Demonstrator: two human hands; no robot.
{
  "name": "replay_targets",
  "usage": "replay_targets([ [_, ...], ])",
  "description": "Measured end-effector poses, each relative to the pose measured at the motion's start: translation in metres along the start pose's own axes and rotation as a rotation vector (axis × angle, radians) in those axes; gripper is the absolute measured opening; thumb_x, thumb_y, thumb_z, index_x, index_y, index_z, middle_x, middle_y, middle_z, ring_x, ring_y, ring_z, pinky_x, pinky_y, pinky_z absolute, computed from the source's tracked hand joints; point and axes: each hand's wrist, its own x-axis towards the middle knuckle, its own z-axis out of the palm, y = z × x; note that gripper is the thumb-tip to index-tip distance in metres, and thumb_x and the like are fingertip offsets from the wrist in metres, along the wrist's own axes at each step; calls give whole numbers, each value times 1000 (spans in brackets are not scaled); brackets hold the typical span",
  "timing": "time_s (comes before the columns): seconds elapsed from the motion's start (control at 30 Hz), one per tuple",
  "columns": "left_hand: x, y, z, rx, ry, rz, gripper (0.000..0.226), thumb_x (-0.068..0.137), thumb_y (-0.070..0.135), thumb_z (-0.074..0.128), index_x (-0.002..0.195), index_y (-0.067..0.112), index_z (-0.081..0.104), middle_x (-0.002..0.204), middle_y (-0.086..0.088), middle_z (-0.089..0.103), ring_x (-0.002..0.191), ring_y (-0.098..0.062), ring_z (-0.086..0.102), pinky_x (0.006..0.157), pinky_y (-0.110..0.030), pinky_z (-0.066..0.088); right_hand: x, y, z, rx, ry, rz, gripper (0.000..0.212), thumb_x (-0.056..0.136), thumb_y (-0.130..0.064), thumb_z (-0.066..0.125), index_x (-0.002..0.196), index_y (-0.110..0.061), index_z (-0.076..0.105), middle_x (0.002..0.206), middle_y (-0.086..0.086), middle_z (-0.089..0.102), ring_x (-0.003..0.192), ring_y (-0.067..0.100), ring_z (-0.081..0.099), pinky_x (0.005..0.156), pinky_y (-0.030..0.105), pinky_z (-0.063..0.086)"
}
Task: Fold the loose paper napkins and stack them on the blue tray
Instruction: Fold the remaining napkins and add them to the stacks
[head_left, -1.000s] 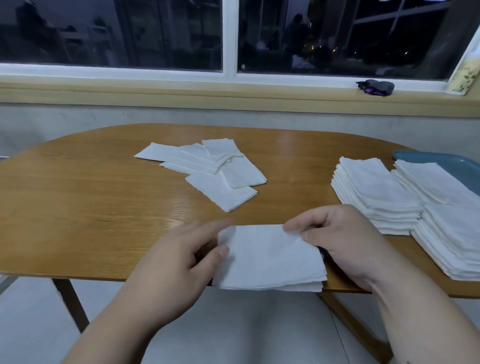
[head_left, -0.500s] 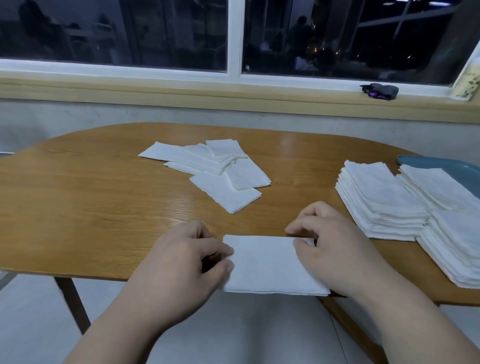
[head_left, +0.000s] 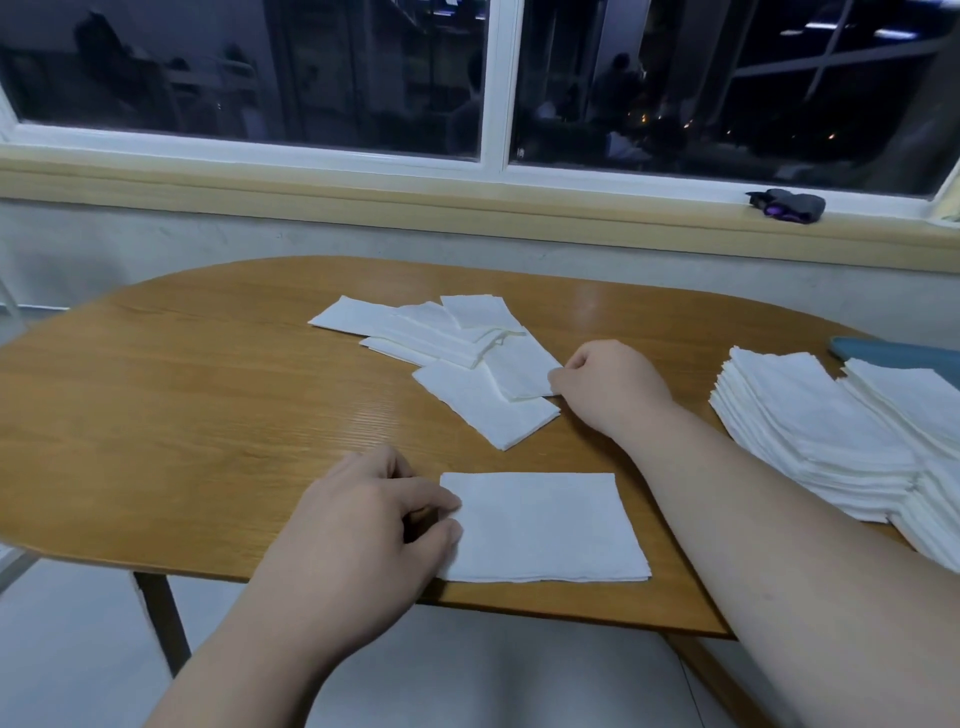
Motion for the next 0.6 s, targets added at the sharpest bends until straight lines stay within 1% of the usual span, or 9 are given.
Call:
replay_targets([
  [0.07,1,-1,1,-14,-3,-6,15,85,48,63,98,49,70,91,22,52,101,3,44,88,-19,39,7,0,8,-23,6,40,29,84,-33,57,94,-9,70,72,2,60,62,22,52,56,31,37],
  [0.1,1,-2,1,-17,-4,-2,15,85,48,63,97,49,70,91,22,52,101,3,45,88,-18,38,9,1,11,-31,8,56,29,83,-33,58,94,-9,70,71,1,58,62,22,52,55,30,37],
  [0.2,2,-4,2,-17,-5,12,15,84,49,63,97,49,70,91,22,52,101,3,46,87,-17,39,14,1,16,40,19,93,24,81,-28,64,95,-10,72,83,6,72,71,27,64,59,31,42],
  [0.27,2,-5,2,-18,-9,14,15,85,48,63,98,49,70,91,23,51,100,3,46,85,-15,37,16,1,17,87,33,111,21,80,-25,67,93,-9,72,92,9,74,71,25,64,60,32,45],
  [0.33,2,-5,2,-20,-10,24,15,85,47,64,99,48,71,90,23,51,100,3,46,85,-14,37,15,2,17,122,62,115,15,80,-23,68,88,-12,72,89,7,72,72,21,63,61,33,50],
  [0.4,2,-5,2,-21,-16,30,16,85,46,64,99,48,71,91,22,52,100,3,46,86,-14,37,13,3,16,160,101,112,5,80,-22,68,80,-18,70,83,-1,69,74,17,62,63,33,53],
  [0.47,2,-4,1,-20,-20,30,16,86,46,64,100,48,71,91,22,52,101,3,46,86,-14,37,9,5,12,207,132,96,4,81,-23,68,78,-22,67,82,-8,66,74,13,59,57,29,49],
  [0.53,2,-3,1,-12,-29,34,16,86,46,63,101,48,70,92,22,53,102,3,46,87,-15,37,4,7,5,293,163,82,3,83,-23,67,79,-23,66,85,-9,65,75,11,58,56,27,43],
  [0.6,2,-2,1,-8,-32,41,16,87,45,64,101,48,71,92,21,53,102,3,47,87,-16,38,-2,10,-4,396,206,81,1,82,-20,64,82,-21,65,85,-6,67,76,14,61,57,30,46],
])
